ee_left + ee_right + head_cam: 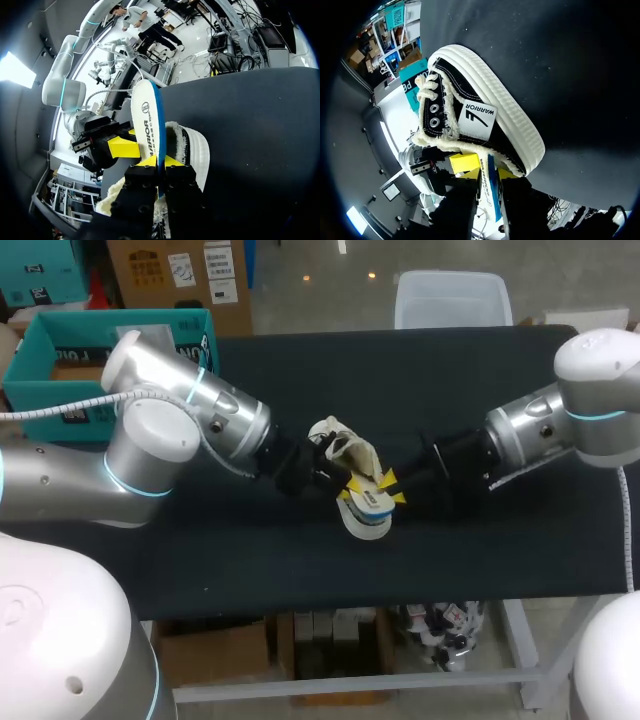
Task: Open the shoe tongue, take the insole out of the shoe, put the insole back into the shoe, and pack the shoe into the shoebox
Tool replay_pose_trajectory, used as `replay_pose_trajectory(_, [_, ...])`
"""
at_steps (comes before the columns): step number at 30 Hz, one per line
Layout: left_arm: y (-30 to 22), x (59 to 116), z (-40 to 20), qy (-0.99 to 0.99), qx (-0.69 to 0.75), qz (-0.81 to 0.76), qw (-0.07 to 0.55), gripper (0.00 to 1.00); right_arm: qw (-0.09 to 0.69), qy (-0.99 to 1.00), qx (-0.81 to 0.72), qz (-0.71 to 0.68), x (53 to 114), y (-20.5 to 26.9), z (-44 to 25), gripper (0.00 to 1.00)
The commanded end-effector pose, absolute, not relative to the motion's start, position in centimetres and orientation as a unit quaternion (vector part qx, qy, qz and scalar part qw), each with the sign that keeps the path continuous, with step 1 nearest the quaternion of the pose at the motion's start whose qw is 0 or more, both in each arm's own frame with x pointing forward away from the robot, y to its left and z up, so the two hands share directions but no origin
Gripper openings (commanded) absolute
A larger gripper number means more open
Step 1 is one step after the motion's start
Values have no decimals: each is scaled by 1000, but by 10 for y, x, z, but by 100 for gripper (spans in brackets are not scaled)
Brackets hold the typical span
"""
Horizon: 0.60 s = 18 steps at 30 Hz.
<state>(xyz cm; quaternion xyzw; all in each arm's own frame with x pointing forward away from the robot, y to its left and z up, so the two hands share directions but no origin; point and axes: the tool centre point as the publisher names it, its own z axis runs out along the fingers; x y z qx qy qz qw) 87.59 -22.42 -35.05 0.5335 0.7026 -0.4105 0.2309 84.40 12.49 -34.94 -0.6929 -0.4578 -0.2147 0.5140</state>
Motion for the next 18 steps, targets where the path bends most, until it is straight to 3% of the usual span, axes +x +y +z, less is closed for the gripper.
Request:
replay_pose_trajectory(1, [-226,875,-352,702,533,-411,232,0,523,-461,-683,-217,848,124,-350,0])
replay_pose_trajectory(3, [-226,873,-350,700,537,-411,229,0,524,-461,-682,-219,848,124,-350,0])
replay_pose_trajectory(4, [-226,872,-349,699,538,-411,229,13,523,-462,-682,-219,848,124,-349,0])
replay_pose_trajectory(5, [-225,870,-346,696,541,-412,230,36,522,-463,-682,-219,848,125,-349,0])
replay_pose_trajectory(6, [-225,868,-343,694,542,-413,231,42,520,-465,-682,-219,848,125,-348,0])
replay_pose_trajectory(10, [-225,860,-335,687,552,-412,233,35,516,-468,-683,-218,848,127,-347,0])
replay_pose_trajectory(12, [-225,857,-334,683,555,-415,232,22,515,-469,-684,-218,848,127,-346,0])
replay_pose_trajectory(13, [-226,856,-333,681,556,-416,231,0,513,-470,-685,-217,849,128,-346,0])
replay_pose_trajectory(18, [-227,857,-335,680,559,-416,230,0,509,-471,-688,-214,851,129,-346,0])
